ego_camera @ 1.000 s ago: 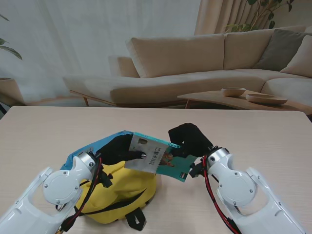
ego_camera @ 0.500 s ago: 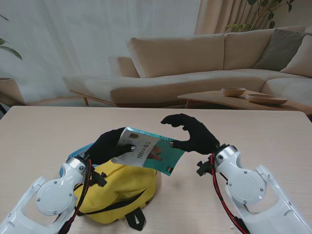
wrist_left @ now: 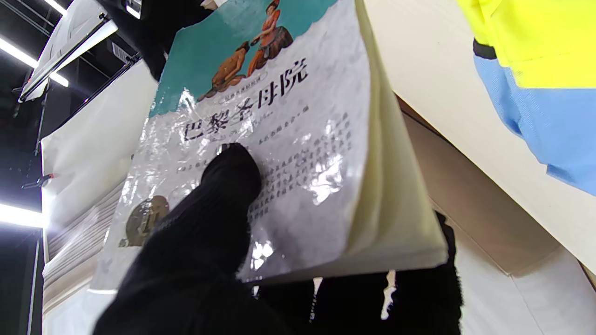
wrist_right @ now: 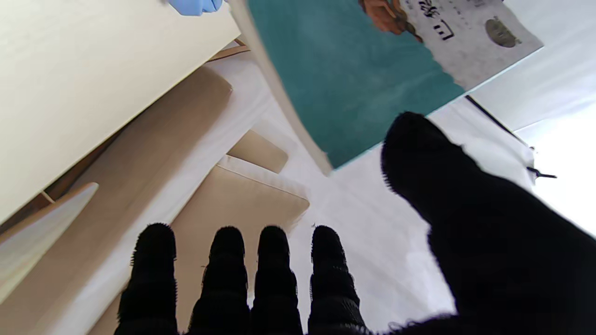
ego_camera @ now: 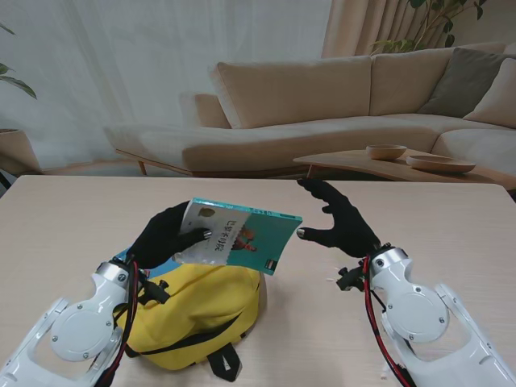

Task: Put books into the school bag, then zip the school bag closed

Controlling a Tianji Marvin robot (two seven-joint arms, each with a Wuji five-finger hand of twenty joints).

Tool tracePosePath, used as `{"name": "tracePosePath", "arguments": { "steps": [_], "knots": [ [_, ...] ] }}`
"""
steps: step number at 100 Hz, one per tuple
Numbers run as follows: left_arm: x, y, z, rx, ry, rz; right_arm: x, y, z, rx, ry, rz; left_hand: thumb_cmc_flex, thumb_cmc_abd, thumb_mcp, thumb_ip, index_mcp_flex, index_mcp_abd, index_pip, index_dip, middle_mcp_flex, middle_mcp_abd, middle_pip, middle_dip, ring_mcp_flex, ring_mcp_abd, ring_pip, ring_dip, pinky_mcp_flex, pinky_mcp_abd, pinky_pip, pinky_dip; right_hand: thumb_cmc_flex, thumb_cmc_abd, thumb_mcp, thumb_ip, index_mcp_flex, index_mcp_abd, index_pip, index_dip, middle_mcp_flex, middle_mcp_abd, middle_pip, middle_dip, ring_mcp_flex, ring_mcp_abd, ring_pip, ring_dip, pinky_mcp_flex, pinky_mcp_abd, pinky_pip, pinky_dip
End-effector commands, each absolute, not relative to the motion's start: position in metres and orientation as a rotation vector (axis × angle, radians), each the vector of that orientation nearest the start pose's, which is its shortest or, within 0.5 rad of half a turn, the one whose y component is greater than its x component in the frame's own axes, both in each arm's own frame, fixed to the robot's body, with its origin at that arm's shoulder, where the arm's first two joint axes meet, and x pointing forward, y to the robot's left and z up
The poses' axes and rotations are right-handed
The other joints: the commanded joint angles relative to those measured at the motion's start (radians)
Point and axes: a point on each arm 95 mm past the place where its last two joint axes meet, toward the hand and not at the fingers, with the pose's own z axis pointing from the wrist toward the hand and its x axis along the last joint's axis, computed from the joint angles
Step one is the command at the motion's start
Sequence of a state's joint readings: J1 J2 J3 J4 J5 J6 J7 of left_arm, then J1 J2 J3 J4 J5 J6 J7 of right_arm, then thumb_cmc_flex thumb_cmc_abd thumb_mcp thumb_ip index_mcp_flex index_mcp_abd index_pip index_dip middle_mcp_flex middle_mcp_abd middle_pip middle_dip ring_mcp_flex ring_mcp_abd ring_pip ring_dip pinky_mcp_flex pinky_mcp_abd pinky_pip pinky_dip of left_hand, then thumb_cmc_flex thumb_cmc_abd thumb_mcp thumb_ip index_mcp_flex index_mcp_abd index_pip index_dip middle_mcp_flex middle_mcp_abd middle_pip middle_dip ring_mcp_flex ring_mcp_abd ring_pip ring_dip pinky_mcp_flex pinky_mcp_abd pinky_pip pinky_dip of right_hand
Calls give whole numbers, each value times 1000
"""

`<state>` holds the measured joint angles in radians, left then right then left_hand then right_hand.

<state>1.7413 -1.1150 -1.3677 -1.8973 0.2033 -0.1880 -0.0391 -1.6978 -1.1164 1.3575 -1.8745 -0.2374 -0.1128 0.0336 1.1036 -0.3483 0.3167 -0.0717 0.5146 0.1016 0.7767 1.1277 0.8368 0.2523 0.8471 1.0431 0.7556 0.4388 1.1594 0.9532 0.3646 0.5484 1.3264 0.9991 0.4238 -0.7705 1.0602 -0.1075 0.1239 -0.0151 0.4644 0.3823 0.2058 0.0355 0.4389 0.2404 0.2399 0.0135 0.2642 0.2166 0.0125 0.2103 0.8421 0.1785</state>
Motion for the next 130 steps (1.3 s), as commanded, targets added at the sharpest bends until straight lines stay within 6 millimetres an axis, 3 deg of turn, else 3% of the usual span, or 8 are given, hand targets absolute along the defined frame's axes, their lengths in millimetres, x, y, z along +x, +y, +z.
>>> {"name": "tracePosePath", "arguments": {
  "steps": [1, 16, 33, 51, 98, 104, 113, 130],
  "knots": [
    [355, -13, -239, -1653, 984, -2343, 367, 8, -263, -1952, -1124, -2414, 127, 184, 149, 54, 110, -149, 424, 189, 83, -91, 181, 53, 30, -5, 48, 22, 6, 33, 53, 38, -47, -41, -14, -53, -44, 14, -92, -30, -24, -17, -96, -44, -58, -37, -38, -26, -16, -66, -41, -34],
    [355, -14, -236, -1667, 937, -2383, 364, 10, -276, -2002, -1006, -2326, 125, 183, 155, 54, 111, -146, 426, 189, 84, -89, 182, 51, 32, -1, 48, 21, 8, 37, 52, 40, -68, -124, 75, -83, -30, 53, -209, 150, -25, 1, -102, -39, -51, -29, -44, -31, 27, -166, -31, -26],
    [356, -18, -234, -1686, 919, -2430, 361, 21, -289, -2007, -832, -2250, 124, 181, 158, 53, 111, -146, 427, 189, 84, -91, 183, 50, 32, -3, 48, 21, 9, 36, 52, 42, -45, -156, 110, -87, -28, 68, -107, 163, -22, 9, 34, 20, 15, -11, 15, 1, 95, -182, 29, 20],
    [356, -23, -232, -1723, 905, -2483, 358, 35, -295, -1964, -664, -2185, 125, 181, 158, 53, 111, -147, 426, 189, 83, -91, 183, 49, 31, -6, 47, 19, 7, 34, 50, 42, -25, -171, 129, -85, 42, 48, 122, 45, 9, 3, 240, 85, 115, 0, 86, 41, 164, -158, 95, 74],
    [362, -37, -233, -1901, 879, -2573, 341, 68, -289, -1810, -344, -2123, 131, 183, 153, 52, 109, -146, 422, 187, 80, -91, 176, 46, 25, -3, 35, 15, 0, 32, 42, 37, 199, -8, 174, -14, 540, -70, 295, 7, 525, -1, 196, 91, 517, 54, 192, 84, 448, -59, 255, 128],
    [363, -38, -234, -1913, 890, -2569, 339, 69, -288, -1797, -312, -2103, 130, 184, 152, 51, 109, -146, 422, 187, 78, -89, 173, 45, 24, -2, 32, 15, -2, 32, 41, 36, 292, -2, 172, -112, 631, -99, 365, -107, 632, 6, 170, 84, 586, 71, 215, 87, 489, -34, 287, 125],
    [364, -39, -235, -1922, 904, -2562, 338, 70, -286, -1767, -283, -2064, 136, 183, 144, 49, 105, -147, 417, 186, 71, -90, 161, 42, 15, 2, 16, 10, -10, 25, 33, 31, 403, 88, 189, -130, 830, -106, 443, -153, 818, 38, 116, 67, 698, 109, 270, 98, 557, 25, 348, 137],
    [362, -36, -237, -1937, 943, -2515, 335, 67, -282, -1786, -255, -1993, 146, 88, 130, 2, 50, -126, 306, 24, 48, -57, -72, 16, -74, 57, -185, -65, -108, 12, -38, -77, 439, 85, 220, -133, 991, -79, 480, 103, 923, 124, 242, 149, 831, 232, 482, 179, 670, 167, 553, 210]
  ]
}}
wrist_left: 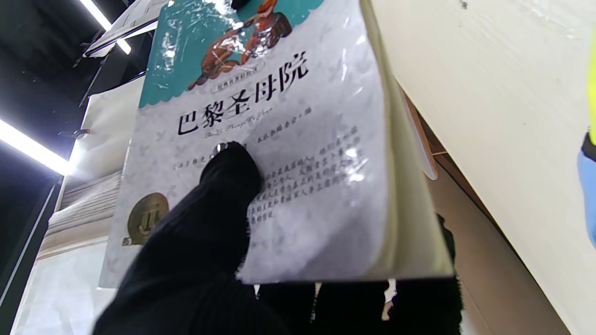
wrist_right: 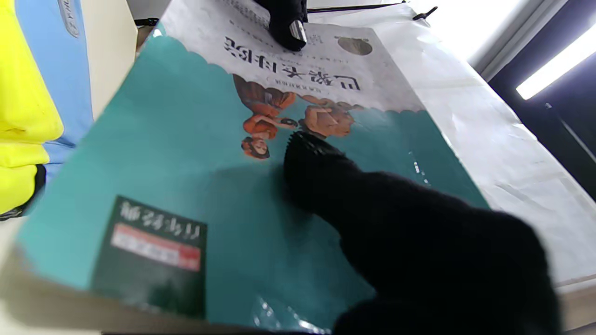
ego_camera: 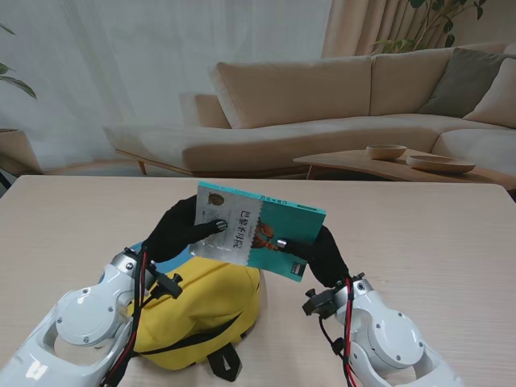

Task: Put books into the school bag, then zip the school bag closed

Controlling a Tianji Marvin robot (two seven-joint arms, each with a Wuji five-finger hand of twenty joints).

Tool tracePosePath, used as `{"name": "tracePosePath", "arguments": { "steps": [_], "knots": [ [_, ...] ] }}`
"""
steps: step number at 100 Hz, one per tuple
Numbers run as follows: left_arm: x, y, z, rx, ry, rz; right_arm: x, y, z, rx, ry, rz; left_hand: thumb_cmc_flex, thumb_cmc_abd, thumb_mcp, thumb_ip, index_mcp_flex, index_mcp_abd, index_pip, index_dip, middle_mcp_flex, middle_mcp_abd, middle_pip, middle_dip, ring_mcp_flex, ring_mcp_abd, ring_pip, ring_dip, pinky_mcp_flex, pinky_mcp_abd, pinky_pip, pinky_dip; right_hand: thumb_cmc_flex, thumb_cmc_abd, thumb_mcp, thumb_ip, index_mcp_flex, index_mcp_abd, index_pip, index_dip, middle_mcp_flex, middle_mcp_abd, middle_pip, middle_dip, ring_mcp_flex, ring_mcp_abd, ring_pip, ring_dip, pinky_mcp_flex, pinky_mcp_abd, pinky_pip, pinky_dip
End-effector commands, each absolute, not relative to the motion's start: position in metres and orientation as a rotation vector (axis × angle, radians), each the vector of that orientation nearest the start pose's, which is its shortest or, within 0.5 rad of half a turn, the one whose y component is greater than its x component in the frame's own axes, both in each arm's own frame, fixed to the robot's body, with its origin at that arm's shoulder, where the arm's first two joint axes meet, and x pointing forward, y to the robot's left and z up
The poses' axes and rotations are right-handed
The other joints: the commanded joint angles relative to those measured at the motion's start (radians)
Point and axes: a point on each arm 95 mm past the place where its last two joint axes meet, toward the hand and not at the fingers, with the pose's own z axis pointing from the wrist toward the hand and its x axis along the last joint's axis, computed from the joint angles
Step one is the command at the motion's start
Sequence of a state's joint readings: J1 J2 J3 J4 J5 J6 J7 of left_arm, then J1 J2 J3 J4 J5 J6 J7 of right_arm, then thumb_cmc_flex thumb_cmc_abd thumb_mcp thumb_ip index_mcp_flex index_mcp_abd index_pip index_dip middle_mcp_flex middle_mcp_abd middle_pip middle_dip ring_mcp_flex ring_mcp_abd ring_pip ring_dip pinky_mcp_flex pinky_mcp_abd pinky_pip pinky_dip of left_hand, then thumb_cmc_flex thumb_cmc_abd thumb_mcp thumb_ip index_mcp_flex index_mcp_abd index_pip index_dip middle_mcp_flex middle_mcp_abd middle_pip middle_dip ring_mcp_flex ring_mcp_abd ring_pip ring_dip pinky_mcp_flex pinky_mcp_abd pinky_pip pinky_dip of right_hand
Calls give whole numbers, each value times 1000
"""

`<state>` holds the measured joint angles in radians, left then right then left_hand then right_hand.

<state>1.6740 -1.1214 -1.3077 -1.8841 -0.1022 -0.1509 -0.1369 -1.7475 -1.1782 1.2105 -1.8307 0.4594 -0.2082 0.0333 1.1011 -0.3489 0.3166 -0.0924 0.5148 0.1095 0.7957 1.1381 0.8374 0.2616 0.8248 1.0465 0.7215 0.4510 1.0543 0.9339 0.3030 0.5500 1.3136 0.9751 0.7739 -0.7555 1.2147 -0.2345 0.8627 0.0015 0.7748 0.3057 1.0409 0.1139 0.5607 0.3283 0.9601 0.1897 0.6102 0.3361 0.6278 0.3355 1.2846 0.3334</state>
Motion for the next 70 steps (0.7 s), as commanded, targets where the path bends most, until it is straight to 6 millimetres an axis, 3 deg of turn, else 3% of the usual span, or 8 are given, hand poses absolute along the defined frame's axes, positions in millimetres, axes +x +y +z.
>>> {"name": "tracePosePath", "arguments": {
  "steps": [1, 10, 15, 20, 24, 33, 40, 70],
  "knots": [
    [362, -36, -237, -1937, 945, -2513, 335, 66, -282, -1792, -253, -1990, 144, 76, 130, 19, 41, -131, 277, -3, 44, -63, -75, 10, -51, 46, -100, -55, -56, 9, -32, -63, 91, 68, 69, -6, 257, -96, 172, 195, 88, 49, 131, 67, 117, 62, 149, 63, 62, 48, 120, 59],
    [359, -35, -239, -1963, 974, -2471, 335, 65, -279, -1834, -214, -1961, 31, -1, 173, 2, -46, -108, 175, -187, -2, -38, -357, 12, -153, 40, -284, -144, -160, -6, -93, -172, 105, 55, 90, -7, 285, -84, 177, 324, 77, 77, 225, 110, 151, 99, 245, 84, 112, 89, 182, 81],
    [357, -33, -240, -1981, 1017, -2440, 335, 63, -277, -1865, -183, -1943, -41, -6, 168, 7, -83, -71, 82, -278, -110, -28, -339, -117, -206, 26, -367, -179, -213, -15, -143, -239, 110, 45, 103, -9, 291, -71, 178, 348, 74, 91, 246, 120, 159, 116, 269, 88, 127, 104, 197, 87],
    [356, -32, -241, -1985, 1051, -2415, 336, 62, -276, -1900, -170, -1934, -95, -2, 142, 18, -109, -63, 12, -351, -186, -27, -326, -336, -244, 14, -430, -205, -245, -23, -192, -264, 113, 41, 111, -13, 297, -68, 177, 363, 75, 98, 260, 124, 171, 120, 286, 88, 147, 115, 209, 90],
    [355, -30, -241, -1980, 1072, -2399, 336, 60, -275, -1920, -161, -1932, -168, 15, 161, 29, -122, -50, -61, -403, -221, -29, -367, -414, -271, 7, -482, -231, -266, -30, -241, -282, 115, 39, 116, -14, 299, -67, 178, 375, 74, 100, 272, 128, 179, 124, 294, 86, 160, 117, 212, 89],
    [353, -27, -243, -1955, 1093, -2369, 338, 57, -273, -1941, -121, -1911, -316, 64, 229, 61, -142, -32, -179, -501, -273, -33, -450, -501, -314, -16, -567, -274, -301, -47, -326, -297, 120, 32, 126, -15, 301, -58, 188, 406, 70, 114, 293, 141, 194, 134, 315, 86, 182, 127, 224, 88],
    [351, -23, -244, -1937, 1101, -2348, 340, 54, -272, -1950, -105, -1907, -368, 54, 231, 59, -154, -28, -213, -538, -295, -31, -476, -521, -334, -21, -601, -287, -319, -56, -370, -305, 121, 34, 127, -18, 304, -59, 192, 436, 66, 116, 307, 151, 201, 135, 330, 84, 193, 133, 234, 86],
    [335, 2, -248, -1809, 1339, -2157, 351, 44, -267, -1986, -27, -1927, -441, 1, 177, 35, -231, -50, -312, -636, -383, -60, -543, -563, -408, -69, -696, -313, -374, -104, -507, -296, 123, 38, 128, -22, 301, -59, 201, 509, 58, 121, 324, 164, 207, 134, 339, 77, 208, 156, 239, 79]
  ]
}}
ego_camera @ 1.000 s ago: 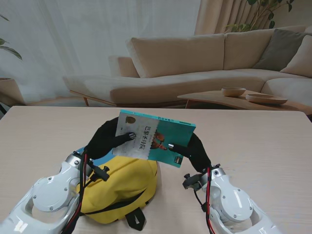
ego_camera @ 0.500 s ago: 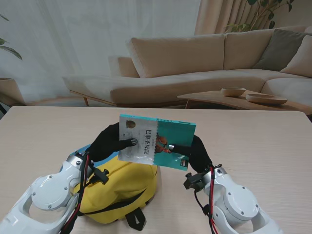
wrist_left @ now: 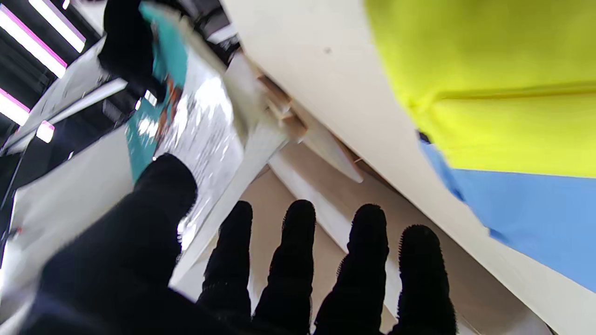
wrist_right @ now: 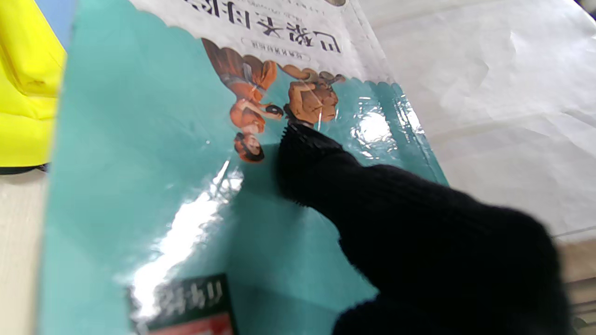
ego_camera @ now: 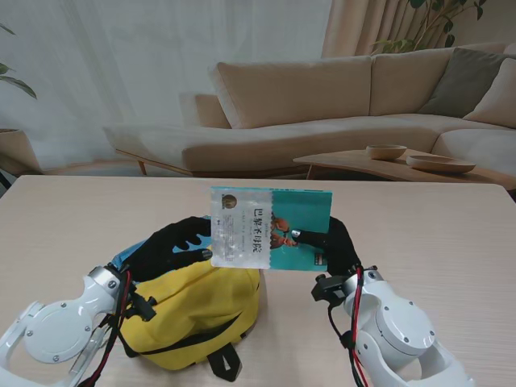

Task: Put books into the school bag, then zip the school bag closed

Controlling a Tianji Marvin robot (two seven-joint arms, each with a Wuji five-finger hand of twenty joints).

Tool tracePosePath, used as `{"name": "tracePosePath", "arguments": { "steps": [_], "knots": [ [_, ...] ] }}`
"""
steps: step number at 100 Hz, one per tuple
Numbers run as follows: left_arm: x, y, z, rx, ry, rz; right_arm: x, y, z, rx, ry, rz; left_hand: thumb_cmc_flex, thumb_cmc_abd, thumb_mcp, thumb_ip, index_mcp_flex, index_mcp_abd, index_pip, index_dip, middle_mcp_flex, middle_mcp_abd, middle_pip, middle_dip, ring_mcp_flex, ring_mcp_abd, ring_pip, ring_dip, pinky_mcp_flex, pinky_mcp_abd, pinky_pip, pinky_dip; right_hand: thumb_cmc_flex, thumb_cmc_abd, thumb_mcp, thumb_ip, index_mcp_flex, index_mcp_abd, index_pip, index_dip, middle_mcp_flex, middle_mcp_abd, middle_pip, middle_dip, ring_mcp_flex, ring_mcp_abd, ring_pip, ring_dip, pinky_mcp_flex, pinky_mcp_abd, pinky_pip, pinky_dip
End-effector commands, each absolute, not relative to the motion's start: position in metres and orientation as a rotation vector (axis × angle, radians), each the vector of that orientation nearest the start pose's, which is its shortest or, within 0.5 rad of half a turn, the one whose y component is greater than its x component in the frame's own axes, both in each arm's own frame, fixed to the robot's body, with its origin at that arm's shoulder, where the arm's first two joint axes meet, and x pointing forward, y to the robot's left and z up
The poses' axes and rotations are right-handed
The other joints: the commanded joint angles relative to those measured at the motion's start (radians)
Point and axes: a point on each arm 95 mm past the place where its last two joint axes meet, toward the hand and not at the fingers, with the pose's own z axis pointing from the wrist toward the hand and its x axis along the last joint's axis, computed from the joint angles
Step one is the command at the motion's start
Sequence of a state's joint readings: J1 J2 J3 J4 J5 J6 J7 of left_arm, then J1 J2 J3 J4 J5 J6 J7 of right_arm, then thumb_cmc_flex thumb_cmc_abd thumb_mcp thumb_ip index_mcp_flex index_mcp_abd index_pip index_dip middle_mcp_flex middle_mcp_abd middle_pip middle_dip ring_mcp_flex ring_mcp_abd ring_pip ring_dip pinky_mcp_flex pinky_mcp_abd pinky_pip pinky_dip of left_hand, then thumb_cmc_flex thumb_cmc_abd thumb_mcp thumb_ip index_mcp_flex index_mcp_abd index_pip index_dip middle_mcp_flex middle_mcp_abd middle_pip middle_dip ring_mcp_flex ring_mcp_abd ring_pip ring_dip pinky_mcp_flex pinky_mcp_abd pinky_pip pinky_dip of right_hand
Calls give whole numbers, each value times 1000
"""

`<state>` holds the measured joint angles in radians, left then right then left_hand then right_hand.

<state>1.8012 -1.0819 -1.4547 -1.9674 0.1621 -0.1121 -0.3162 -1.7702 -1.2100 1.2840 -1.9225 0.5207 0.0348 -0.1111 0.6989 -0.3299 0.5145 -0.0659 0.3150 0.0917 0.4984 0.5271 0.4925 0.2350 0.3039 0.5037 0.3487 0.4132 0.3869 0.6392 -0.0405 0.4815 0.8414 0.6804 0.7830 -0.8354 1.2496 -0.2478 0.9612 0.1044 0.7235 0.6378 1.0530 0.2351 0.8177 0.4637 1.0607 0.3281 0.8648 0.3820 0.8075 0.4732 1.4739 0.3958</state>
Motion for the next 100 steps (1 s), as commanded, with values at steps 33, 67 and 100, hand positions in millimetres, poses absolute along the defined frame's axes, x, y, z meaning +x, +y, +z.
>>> {"name": "tracePosePath", "arguments": {
  "steps": [33, 67, 100],
  "knots": [
    [318, 10, -258, -1673, 1652, -1764, 361, 29, -269, -2028, 47, -1959, -45, -2, -70, 8, -41, -28, -16, -31, -43, -47, -9, -10, -44, -49, -50, -16, -35, -58, -94, 21, 115, 116, 96, -10, 205, -157, 236, 191, 45, -1, 66, 21, 105, -3, 80, 24, 26, 17, 46, 10],
    [307, -2, -275, -1585, 1876, -1494, 362, 24, -272, -2046, 55, -1951, -52, 27, -129, 13, -34, -15, -16, -23, -38, -61, 35, 22, -50, -66, -29, 1, -33, -79, -95, 45, 115, 115, 97, -11, 207, -156, 230, 197, 43, 0, 65, 16, 100, -3, 75, 21, 16, 15, 40, 6],
    [306, -9, -286, -1422, 2004, -1295, 360, 23, -274, -2054, 71, -1934, 23, 12, -27, 24, -39, -31, 56, 38, -52, -101, 100, 75, -46, -96, 30, 34, -19, -99, -49, 73, 115, 115, 97, -12, 209, -154, 226, 200, 42, 0, 65, 13, 97, -2, 74, 19, 14, 11, 42, 5]
  ]
}}
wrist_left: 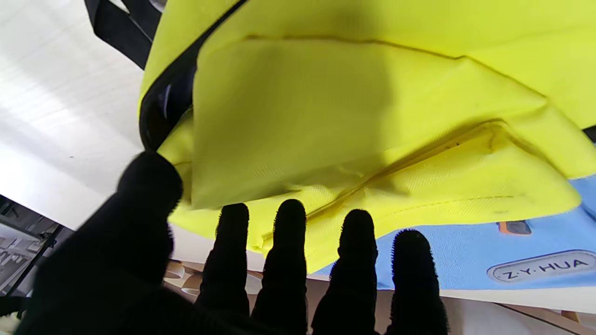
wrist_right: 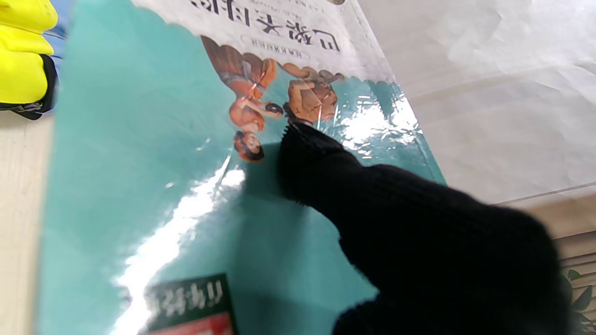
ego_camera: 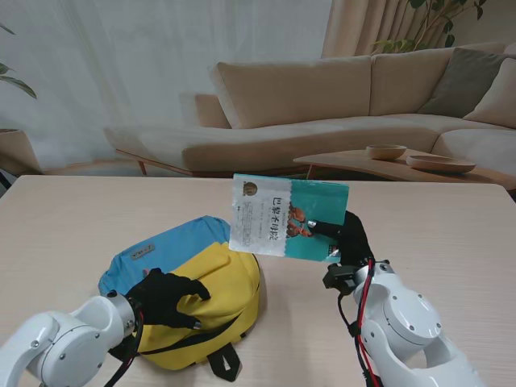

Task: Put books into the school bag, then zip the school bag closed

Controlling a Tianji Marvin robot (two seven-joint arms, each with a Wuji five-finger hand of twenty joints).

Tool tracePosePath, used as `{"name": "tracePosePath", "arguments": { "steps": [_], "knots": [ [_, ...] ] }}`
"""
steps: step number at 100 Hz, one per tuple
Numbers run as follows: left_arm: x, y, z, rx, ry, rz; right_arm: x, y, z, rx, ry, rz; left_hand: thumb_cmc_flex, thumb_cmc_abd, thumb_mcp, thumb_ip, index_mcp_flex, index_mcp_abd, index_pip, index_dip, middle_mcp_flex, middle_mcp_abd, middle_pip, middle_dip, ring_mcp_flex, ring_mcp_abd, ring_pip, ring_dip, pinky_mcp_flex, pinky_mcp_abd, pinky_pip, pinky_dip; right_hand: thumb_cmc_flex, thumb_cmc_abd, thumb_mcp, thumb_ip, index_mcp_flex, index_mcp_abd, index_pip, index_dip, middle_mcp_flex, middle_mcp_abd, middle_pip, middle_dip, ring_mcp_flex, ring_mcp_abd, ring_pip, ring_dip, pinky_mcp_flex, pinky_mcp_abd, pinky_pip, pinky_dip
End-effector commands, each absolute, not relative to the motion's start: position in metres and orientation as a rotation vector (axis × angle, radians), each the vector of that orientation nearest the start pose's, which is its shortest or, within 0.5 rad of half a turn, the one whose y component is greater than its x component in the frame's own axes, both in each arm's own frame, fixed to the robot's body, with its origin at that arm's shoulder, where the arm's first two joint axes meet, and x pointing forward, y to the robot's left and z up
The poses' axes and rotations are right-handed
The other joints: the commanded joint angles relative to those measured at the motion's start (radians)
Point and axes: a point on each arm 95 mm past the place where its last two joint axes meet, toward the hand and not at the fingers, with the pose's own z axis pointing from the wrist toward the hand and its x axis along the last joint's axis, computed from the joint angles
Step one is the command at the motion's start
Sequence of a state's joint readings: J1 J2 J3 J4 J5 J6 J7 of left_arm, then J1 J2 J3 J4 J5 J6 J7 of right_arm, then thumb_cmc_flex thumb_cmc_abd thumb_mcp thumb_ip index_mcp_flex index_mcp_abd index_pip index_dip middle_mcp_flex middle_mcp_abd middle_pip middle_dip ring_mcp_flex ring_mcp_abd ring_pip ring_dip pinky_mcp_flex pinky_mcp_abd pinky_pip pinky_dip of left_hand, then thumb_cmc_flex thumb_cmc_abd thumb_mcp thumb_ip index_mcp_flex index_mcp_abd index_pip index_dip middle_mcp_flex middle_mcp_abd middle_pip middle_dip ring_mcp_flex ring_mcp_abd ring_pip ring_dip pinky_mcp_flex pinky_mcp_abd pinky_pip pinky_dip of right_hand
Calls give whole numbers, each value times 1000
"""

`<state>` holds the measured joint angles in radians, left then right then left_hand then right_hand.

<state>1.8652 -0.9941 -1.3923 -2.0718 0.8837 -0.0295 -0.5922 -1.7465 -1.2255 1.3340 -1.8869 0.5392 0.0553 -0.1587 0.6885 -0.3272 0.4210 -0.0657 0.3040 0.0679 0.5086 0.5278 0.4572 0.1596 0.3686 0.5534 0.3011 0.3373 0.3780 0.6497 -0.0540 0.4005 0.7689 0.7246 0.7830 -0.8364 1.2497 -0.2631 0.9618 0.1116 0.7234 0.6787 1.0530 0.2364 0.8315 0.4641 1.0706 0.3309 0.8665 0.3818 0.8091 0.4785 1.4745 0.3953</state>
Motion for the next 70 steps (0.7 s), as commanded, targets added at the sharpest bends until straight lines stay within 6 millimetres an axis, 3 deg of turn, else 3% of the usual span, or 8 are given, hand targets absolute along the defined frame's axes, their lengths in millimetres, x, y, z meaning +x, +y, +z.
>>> {"name": "tracePosePath", "arguments": {
  "steps": [1, 8, 11, 17, 25, 48, 60, 70],
  "knots": [
    [306, -9, -286, -1418, 2003, -1293, 360, 23, -274, -2054, 70, -1933, 41, 13, 75, 25, -24, -9, 56, 44, -11, -27, 41, 29, 5, -22, 45, 26, -3, -17, 30, 30, 115, 116, 97, 3, 208, -162, 226, 159, 42, -1, 51, 12, 87, -5, 72, 19, 12, 6, 41, 5],
    [308, -10, -288, -1405, 1990, -1295, 361, 23, -274, -2055, 64, -1933, 111, 27, 114, 25, 39, -33, 128, 89, 21, -26, 69, 43, 25, -21, 80, 41, 6, -14, 67, 31, 116, 115, 98, 4, 209, -162, 226, 159, 43, -1, 52, 12, 87, -5, 72, 19, 10, 8, 41, 6],
    [309, -10, -288, -1408, 1985, -1303, 361, 23, -274, -2056, 63, -1932, 212, 17, 32, 0, 82, -59, 168, 143, 41, -26, 84, 52, 35, -19, 100, 46, 11, -11, 91, 20, 116, 115, 98, 4, 209, -161, 225, 159, 42, -1, 52, 12, 87, -3, 73, 19, 10, 10, 42, 6],
    [311, -11, -289, -1427, 1961, -1330, 360, 22, -274, -2056, 61, -1927, 378, 22, -98, 9, 176, -104, 266, 170, 105, -15, 117, 67, 68, -7, 135, 55, 25, 2, 126, 8, 116, 115, 98, 5, 209, -160, 225, 159, 43, 0, 52, 11, 86, -3, 73, 19, 11, 9, 43, 6],
    [313, -11, -288, -1447, 1931, -1369, 359, 21, -274, -2054, 41, -1919, 476, 57, -150, 15, 285, -135, 347, 198, 210, -5, 76, 283, 110, 9, 182, 65, 42, 14, 167, -2, 115, 115, 98, 5, 208, -160, 223, 158, 43, 2, 51, 10, 87, -2, 74, 19, 9, 5, 44, 7],
    [321, -8, -280, -1438, 1802, -1489, 354, 16, -273, -2053, -8, -1889, 495, 63, -152, 10, 319, -159, 450, 338, 351, 1, 156, 473, 190, 40, 363, 151, 94, 32, 316, 26, 116, 112, 100, 10, 208, -156, 219, 152, 46, 9, 49, 9, 90, 5, 76, 19, 15, 20, 47, 9],
    [325, -3, -274, -1432, 1744, -1535, 348, 12, -272, -2068, -45, -1855, 520, 81, -185, 9, 304, -137, 452, 404, 390, 62, 390, 399, 283, 85, 524, 226, 154, 63, 433, 52, 117, 109, 102, 12, 209, -154, 219, 151, 49, 14, 50, 9, 94, 9, 79, 19, 20, 25, 50, 10],
    [329, 2, -269, -1418, 1704, -1557, 342, 9, -272, -2081, -89, -1817, 551, 100, -223, 6, 266, -87, 476, 403, 419, 60, 521, 373, 353, 97, 619, 258, 221, 93, 495, 77, 117, 108, 103, 13, 209, -153, 219, 150, 49, 16, 50, 9, 96, 12, 81, 20, 23, 28, 52, 11]
  ]
}}
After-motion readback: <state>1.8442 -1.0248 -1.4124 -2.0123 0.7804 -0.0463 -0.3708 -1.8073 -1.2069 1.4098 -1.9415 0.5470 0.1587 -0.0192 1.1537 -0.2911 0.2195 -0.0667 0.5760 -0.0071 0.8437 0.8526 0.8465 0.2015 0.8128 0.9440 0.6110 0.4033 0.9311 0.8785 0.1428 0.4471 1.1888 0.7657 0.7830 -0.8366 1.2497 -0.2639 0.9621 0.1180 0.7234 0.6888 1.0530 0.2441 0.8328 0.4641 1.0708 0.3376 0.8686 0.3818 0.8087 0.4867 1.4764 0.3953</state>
